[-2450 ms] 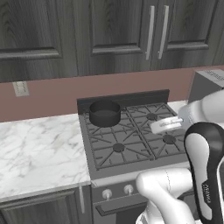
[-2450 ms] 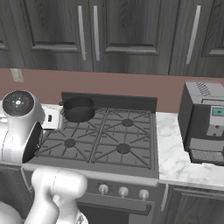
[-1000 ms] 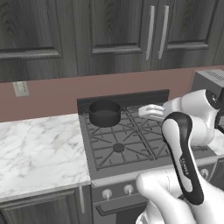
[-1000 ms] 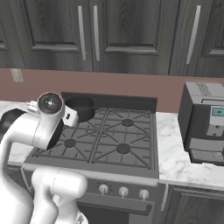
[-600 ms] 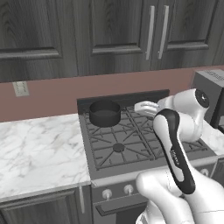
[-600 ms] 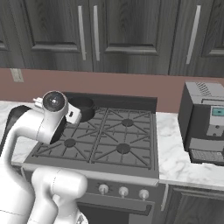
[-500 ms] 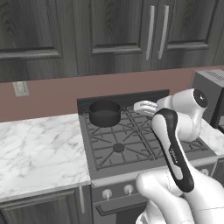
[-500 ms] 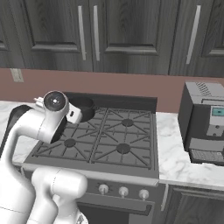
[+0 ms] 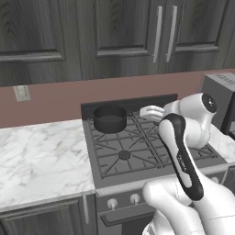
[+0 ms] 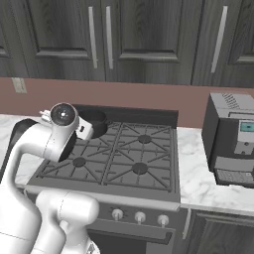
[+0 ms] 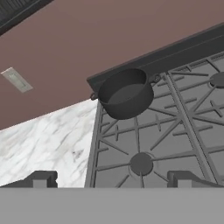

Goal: Move the pot and pan from the stove into the sink.

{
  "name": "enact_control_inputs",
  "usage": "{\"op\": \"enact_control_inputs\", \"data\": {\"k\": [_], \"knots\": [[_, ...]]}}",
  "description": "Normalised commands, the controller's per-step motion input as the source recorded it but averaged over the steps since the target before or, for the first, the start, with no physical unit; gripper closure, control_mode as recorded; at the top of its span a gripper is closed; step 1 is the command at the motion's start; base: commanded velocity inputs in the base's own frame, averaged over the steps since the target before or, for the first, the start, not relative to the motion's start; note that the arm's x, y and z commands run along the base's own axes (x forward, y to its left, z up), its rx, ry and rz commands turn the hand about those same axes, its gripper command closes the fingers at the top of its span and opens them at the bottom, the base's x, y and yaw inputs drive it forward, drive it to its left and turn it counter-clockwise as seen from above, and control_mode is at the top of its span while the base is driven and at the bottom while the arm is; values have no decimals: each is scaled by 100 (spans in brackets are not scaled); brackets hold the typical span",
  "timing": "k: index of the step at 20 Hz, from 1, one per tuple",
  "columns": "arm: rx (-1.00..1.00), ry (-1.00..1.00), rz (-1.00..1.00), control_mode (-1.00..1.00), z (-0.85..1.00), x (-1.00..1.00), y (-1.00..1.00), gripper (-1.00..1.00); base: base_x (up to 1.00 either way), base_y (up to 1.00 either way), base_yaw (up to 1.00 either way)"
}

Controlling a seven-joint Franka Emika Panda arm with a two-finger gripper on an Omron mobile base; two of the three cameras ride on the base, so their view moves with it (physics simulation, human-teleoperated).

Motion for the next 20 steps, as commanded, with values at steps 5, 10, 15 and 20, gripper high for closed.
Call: {"op": "enact_control_inputs", "data": {"k": [5,10,15,20], "knots": [[0,0,0,-100,-13,24,0,-100,0,0,0],[0,2,0,-100,-19,24,0,-100,0,0,0],[0,2,0,-100,-21,28,0,-100,0,0,0],[0,3,0,-100,-19,37,0,-100,0,0,0]]}}
